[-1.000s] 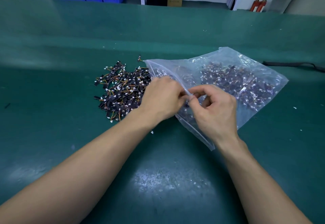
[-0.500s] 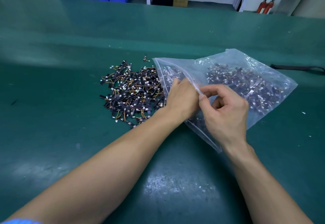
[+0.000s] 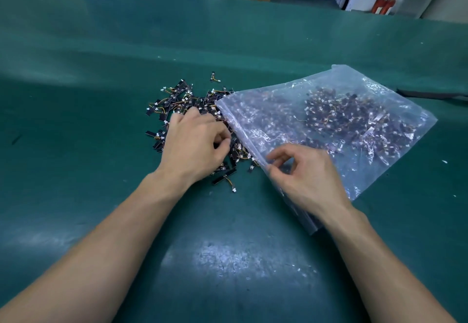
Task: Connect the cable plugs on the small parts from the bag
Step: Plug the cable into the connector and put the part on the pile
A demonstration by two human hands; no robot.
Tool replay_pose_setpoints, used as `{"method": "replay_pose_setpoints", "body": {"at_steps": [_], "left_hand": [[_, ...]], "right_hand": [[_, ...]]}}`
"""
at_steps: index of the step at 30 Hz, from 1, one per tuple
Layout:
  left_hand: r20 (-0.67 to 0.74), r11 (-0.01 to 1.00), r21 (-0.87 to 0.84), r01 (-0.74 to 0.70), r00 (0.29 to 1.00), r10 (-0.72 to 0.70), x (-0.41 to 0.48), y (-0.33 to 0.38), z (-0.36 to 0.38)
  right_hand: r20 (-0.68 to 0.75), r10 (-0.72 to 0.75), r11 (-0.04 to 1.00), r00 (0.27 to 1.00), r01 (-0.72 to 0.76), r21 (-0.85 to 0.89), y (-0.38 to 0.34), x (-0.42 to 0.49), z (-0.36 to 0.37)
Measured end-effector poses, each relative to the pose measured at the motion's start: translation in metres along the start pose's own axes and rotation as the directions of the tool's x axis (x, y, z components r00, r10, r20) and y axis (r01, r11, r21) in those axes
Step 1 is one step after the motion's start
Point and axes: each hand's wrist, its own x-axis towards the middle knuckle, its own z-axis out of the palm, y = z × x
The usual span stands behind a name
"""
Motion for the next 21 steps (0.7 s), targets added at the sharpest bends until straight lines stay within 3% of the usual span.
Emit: {"method": "replay_pose_setpoints", "body": {"at_steps": [14, 21], "left_hand": [[0.064, 0.996, -0.034, -0.078, 0.995, 0.080, 0.0004, 0.0056, 0.0100], [0.016, 0.995, -0.044, -0.094, 0.995, 0.095, -0.0031, 0.0027, 0.0066]], "right_hand": [[0.000, 0.045, 0.998, 0.999, -0.045, 0.038, -0.0013, -0.0008, -0.0011], [-0.027, 0.026, 0.995, 0.999, -0.023, 0.099, -0.0016, -0.0017, -0.0006]]}}
